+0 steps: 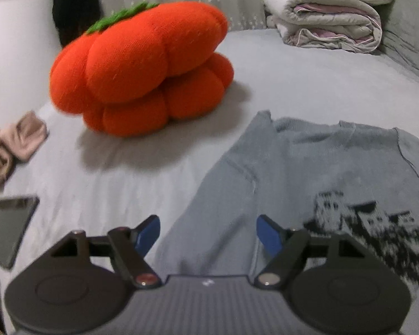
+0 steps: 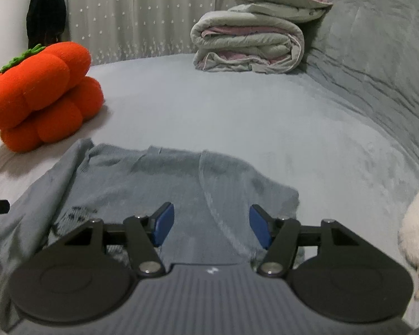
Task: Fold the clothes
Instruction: 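Lay the sweater flat on the bed and open both grippers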
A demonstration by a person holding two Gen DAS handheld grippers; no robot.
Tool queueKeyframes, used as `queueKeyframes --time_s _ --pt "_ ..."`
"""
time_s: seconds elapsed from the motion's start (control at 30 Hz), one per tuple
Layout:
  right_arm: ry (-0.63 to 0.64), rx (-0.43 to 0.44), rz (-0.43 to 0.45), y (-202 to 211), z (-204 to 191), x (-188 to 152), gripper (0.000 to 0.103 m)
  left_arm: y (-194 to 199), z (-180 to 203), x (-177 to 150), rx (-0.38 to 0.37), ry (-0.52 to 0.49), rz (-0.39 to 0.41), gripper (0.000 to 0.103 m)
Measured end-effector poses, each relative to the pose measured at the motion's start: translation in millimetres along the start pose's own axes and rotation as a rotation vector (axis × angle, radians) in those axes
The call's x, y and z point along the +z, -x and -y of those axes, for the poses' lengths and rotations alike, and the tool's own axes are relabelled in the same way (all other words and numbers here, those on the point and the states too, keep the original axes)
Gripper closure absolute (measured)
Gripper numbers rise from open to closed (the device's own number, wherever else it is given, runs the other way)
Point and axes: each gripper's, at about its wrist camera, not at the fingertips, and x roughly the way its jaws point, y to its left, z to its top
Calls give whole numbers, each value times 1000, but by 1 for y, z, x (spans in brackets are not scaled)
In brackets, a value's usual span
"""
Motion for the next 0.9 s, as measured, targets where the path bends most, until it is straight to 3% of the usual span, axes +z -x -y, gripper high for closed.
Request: queueKeyframes --time_s 0.27,0.43,0.53,0.67,0.73,0.8,0.87,0.9 --pt "12 21 -59 19 -5 -21 39 1 -38 -39 -119 209 -107 26" --pt "40 45 -63 28 -9 -43 30 -19 -53 -65 -200 367 -210 28" --pt "34 56 -132 20 -6 -61 29 -19 -52 -69 -201 372 -186 30" --pt "-5 98 -179 16 -4 -63 29 -20 -42 -69 -147 311 -151 48" --pt "-20 128 -177 17 -3 -61 29 -20 -36 -67 -125 272 -131 61" --pt "-32 141 -176 17 -2 -59 29 -20 -32 -64 -132 249 -113 85" --pt "-39 142 -175 16 -3 -57 29 -20 -30 -62 -147 237 -106 98" --pt "-40 141 -175 15 -4 -57 29 -19 -30 -61 -140 236 -100 99"
